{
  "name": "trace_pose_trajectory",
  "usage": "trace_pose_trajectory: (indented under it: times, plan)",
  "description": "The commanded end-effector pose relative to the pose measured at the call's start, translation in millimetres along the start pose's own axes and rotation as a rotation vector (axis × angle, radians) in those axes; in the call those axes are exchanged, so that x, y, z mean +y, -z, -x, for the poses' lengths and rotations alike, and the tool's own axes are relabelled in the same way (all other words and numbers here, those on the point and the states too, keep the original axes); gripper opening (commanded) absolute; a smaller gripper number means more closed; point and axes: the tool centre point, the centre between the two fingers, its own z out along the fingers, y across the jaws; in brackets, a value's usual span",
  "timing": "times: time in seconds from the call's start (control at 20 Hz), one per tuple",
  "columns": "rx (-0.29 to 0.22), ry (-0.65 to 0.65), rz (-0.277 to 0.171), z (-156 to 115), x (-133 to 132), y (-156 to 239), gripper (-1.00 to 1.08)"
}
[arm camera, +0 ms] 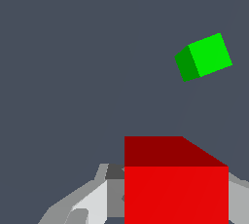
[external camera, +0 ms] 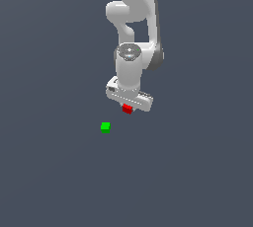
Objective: Stack the red cube on top of the green cube.
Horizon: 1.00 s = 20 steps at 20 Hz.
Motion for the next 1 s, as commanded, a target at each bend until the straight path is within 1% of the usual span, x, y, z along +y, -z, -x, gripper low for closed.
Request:
trace_pose_trajectory:
  times: [0.0, 0.15, 0.35, 0.95]
  plan:
    - [0.0, 0.0, 0.0, 0.0, 0.0, 0.0, -1.0]
    - [0.0, 0.0, 0.0, -2.6, 2.2, -1.4, -1.0]
    - [0.0, 0.0, 0.0, -13.8, 12.1, -7.9, -1.0]
    - [0.0, 0.001, 0.001, -78.7, 65.4, -43.9, -1.0]
